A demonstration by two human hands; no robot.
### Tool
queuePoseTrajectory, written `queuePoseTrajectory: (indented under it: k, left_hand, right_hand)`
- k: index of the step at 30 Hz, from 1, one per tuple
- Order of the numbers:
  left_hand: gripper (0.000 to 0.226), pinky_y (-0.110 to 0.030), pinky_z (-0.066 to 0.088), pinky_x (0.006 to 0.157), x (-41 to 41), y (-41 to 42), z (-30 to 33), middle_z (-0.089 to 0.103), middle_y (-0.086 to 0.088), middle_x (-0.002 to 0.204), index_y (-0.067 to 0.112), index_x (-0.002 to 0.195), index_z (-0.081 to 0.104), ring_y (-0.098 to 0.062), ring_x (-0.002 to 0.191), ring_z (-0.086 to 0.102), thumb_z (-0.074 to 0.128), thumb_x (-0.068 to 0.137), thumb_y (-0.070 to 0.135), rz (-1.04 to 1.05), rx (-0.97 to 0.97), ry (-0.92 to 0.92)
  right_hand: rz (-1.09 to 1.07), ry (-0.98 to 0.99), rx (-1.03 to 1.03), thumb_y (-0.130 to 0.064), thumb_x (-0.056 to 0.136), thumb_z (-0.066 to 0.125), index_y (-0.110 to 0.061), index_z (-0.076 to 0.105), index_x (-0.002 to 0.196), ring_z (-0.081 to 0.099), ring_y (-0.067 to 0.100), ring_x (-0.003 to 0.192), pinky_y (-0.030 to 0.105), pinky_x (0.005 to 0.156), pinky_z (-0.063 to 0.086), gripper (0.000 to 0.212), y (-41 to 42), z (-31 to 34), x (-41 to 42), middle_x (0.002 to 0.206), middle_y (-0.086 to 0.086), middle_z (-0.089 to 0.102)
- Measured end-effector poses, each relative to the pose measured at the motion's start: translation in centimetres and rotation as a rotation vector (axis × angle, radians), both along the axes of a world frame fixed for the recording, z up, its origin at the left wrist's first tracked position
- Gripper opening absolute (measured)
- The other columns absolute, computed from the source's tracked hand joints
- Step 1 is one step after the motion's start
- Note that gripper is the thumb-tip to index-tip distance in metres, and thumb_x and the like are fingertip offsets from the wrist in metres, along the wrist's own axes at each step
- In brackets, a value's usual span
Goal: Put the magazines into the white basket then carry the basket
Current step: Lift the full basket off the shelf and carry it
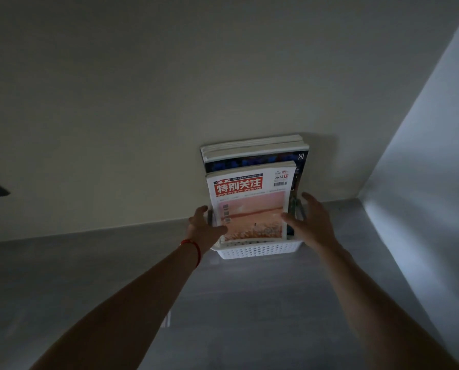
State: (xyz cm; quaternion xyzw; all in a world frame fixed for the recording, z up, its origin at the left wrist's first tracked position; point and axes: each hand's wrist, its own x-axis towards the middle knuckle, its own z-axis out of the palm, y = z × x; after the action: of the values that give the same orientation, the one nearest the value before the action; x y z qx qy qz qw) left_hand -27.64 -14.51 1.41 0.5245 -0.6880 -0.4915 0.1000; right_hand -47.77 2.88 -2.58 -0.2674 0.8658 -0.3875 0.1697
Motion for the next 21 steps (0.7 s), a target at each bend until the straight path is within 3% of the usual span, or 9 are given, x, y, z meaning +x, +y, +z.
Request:
queuePoseTrajectory:
  k: [1,3,4,6,9,11,16,19,21]
  left_hand:
    - [0.086,-0.044,0.047,0.103,-0.2,-0.2,-0.3,0.053,-0.009,0.138,0.018,0.146,0.037,-0.032,0.127,0.053,0.08,0.072,0.005,-0.043,0.029,0.011]
    - [0.081,-0.04,0.047,0.098,-0.8,-0.6,-0.7,0.058,-0.006,0.131,0.017,0.143,0.038,-0.031,0.128,0.054,0.074,0.075,-0.007,-0.11,0.102,0.102]
    - [0.074,-0.04,0.048,0.098,-1.2,-0.6,-0.9,0.061,-0.007,0.13,0.017,0.141,0.041,-0.031,0.126,0.055,0.07,0.078,-0.01,-0.128,0.115,0.141]
    - [0.062,-0.047,0.048,0.103,-1.6,-0.6,-1.2,0.062,-0.012,0.13,0.015,0.139,0.043,-0.032,0.123,0.057,0.064,0.085,-0.007,-0.125,0.094,0.187]
    - [0.059,-0.051,0.049,0.101,-1.8,-0.4,-1.7,0.059,-0.016,0.133,0.01,0.142,0.037,-0.033,0.122,0.056,0.061,0.09,-0.005,-0.11,0.043,0.227]
    - [0.058,-0.052,0.048,0.103,-1.8,-0.5,-1.9,0.058,-0.016,0.134,0.009,0.142,0.037,-0.032,0.124,0.055,0.06,0.09,-0.005,-0.114,0.035,0.244]
    - [0.054,-0.038,0.044,0.102,-1.7,-0.8,-2.3,0.059,-0.014,0.136,0.011,0.142,0.041,-0.029,0.125,0.054,0.055,0.093,-0.005,-0.156,0.069,0.259]
    - [0.053,-0.038,0.042,0.103,-1.8,-0.6,-2.5,0.057,-0.013,0.137,0.013,0.144,0.037,-0.029,0.126,0.052,0.053,0.095,-0.002,-0.16,0.059,0.264]
    - [0.056,-0.038,0.042,0.103,-2.0,-0.4,-2.6,0.054,-0.015,0.139,0.012,0.146,0.03,-0.027,0.125,0.05,0.051,0.096,-0.002,-0.156,0.033,0.275]
  right_hand:
    - [0.049,-0.095,0.005,-0.053,0.073,0.079,-0.023,0.039,0.143,0.051,0.025,0.133,0.049,0.105,0.046,0.087,-0.3,-0.1,-0.3,0.144,0.002,0.054]
    - [0.116,-0.211,-0.064,-0.042,0.07,0.085,-0.026,0.037,0.14,0.06,0.016,0.119,0.03,0.086,0.055,0.086,-1.4,-0.7,-0.9,0.135,-0.003,0.061]
    - [0.13,-0.234,-0.084,-0.037,0.07,0.086,-0.026,0.036,0.14,0.061,0.012,0.11,0.017,0.074,0.052,0.087,-1.9,-0.8,-1.1,0.13,-0.006,0.063]
    - [0.134,-0.261,-0.128,-0.03,0.07,0.088,-0.024,0.033,0.141,0.06,0.01,0.101,0.007,0.061,0.042,0.09,-2.8,-1.1,-1.7,0.119,-0.012,0.063]
    - [0.139,-0.316,-0.202,-0.026,0.068,0.089,-0.03,0.031,0.139,0.061,0.011,0.103,0.01,0.067,0.048,0.092,-3.3,-2.0,-2.4,0.107,-0.022,0.059]
    - [0.162,-0.356,-0.234,-0.027,0.066,0.089,-0.038,0.033,0.136,0.06,0.011,0.106,0.018,0.075,0.053,0.091,-3.3,-2.4,-2.6,0.111,-0.021,0.06]
    - [0.199,-0.283,-0.232,-0.032,0.07,0.085,-0.038,0.036,0.135,0.061,0.008,0.107,0.027,0.083,0.057,0.082,-3.3,-2.4,-2.3,0.115,-0.02,0.061]
    - [0.229,-0.166,-0.26,-0.032,0.075,0.082,-0.043,0.034,0.133,0.062,-0.011,0.093,0.008,0.064,0.053,0.076,-3.0,-1.8,-1.8,0.11,-0.027,0.059]
    - [0.23,-0.096,-0.279,-0.029,0.077,0.081,-0.038,0.033,0.137,0.06,-0.02,0.089,0.0,0.061,0.047,0.077,-3.0,-1.7,-1.5,0.106,-0.032,0.055]
